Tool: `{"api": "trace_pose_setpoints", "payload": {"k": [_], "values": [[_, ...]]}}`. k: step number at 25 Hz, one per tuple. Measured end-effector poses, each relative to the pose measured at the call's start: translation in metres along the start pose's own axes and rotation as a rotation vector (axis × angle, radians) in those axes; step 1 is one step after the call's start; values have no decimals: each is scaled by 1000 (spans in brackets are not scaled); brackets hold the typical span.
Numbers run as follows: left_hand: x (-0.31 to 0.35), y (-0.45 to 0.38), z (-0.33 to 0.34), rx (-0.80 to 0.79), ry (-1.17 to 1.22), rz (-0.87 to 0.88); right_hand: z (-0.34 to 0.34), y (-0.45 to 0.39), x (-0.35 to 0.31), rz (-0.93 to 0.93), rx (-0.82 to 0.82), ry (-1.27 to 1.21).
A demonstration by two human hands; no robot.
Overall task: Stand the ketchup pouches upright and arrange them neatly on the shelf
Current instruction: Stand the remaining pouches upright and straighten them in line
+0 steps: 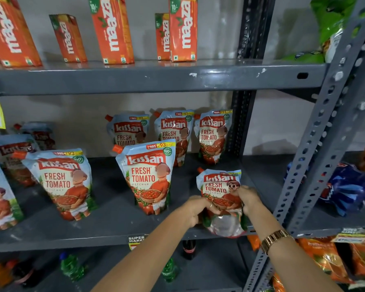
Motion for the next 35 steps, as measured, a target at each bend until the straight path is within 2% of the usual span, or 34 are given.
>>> {"api": "trace_pose_setpoints", "payload": {"k": [4, 9, 14, 16, 19, 22, 27, 31, 33, 35], "values": [[15, 0, 8, 70, 39, 161, -8, 21, -42, -282, 36, 40], [55, 1, 10, 201, 52, 461, -20, 38, -82, -580, -20, -85], [57, 0, 9, 232, -36, 598, -18, 33, -66, -550, -102, -56], [54, 0, 12, 208, -58, 588, -19, 29, -42, -442, -81, 4], [35, -9, 16, 119, -108, 465, -14, 29, -8, -331, -106, 114], [14, -20, 15, 99, -221, 379, -11, 30, -1, -371, -108, 127], [6, -19, 6, 206, -257, 416, -2, 21, 5, -389, -132, 173], [1, -21, 4, 208, -299, 406, 2, 22, 6, -394, -145, 120], [3, -13, 3, 266, -308, 448, -2, 26, 8, -451, -57, 88], [11, 10, -17, 444, -245, 569, -19, 43, 8, -623, 230, 103]]}}
Point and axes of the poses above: each hand's wrist, its own y-axis away from the middle knuckle, its own z-axis out of the palm, x = y × z, the point moved 9 cm from there along -y, towards the middle knuckle, and after that the axes turned 3 degrees about -z, right-handed, at the moved point
